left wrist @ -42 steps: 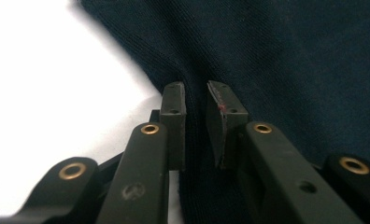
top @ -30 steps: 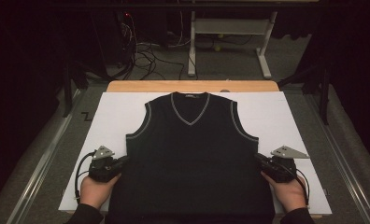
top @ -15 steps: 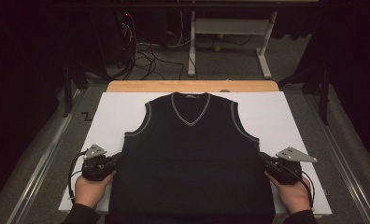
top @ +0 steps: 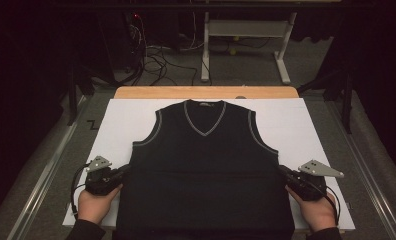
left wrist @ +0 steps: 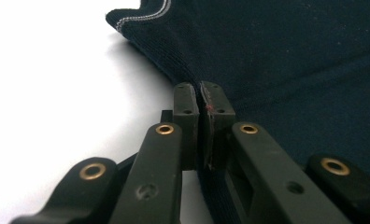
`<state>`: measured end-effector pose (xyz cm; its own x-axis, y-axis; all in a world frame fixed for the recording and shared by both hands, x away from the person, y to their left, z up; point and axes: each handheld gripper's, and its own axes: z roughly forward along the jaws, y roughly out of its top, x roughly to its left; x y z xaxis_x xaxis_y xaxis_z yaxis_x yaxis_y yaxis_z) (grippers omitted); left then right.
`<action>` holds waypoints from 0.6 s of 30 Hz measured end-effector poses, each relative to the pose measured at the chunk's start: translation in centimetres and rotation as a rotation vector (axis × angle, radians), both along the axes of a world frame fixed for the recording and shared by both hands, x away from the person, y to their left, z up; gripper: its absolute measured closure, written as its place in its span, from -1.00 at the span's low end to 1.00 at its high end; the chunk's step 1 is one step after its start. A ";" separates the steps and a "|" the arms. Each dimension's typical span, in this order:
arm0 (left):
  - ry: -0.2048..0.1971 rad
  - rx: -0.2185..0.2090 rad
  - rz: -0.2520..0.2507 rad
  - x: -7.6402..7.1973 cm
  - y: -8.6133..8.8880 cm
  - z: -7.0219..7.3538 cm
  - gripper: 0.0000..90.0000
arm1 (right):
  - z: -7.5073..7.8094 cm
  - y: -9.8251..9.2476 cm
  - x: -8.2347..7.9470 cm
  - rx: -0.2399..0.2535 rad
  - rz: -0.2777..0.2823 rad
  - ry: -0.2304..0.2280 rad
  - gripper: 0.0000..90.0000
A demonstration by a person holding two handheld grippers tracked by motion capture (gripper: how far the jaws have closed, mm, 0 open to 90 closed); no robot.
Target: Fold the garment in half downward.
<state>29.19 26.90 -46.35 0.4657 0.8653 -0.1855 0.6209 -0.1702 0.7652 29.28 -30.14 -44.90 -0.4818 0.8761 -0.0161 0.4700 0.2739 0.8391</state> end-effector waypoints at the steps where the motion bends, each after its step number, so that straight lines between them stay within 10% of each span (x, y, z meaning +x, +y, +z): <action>1: 0.000 0.000 0.000 0.0 0.0 0.0 0.82 | 0.0 0.0 0.0 0.000 0.000 0.000 0.96; 18: -0.007 -0.001 -0.059 -3.4 0.4 0.7 0.82 | 0.8 -0.8 -3.3 0.028 0.030 -0.036 0.96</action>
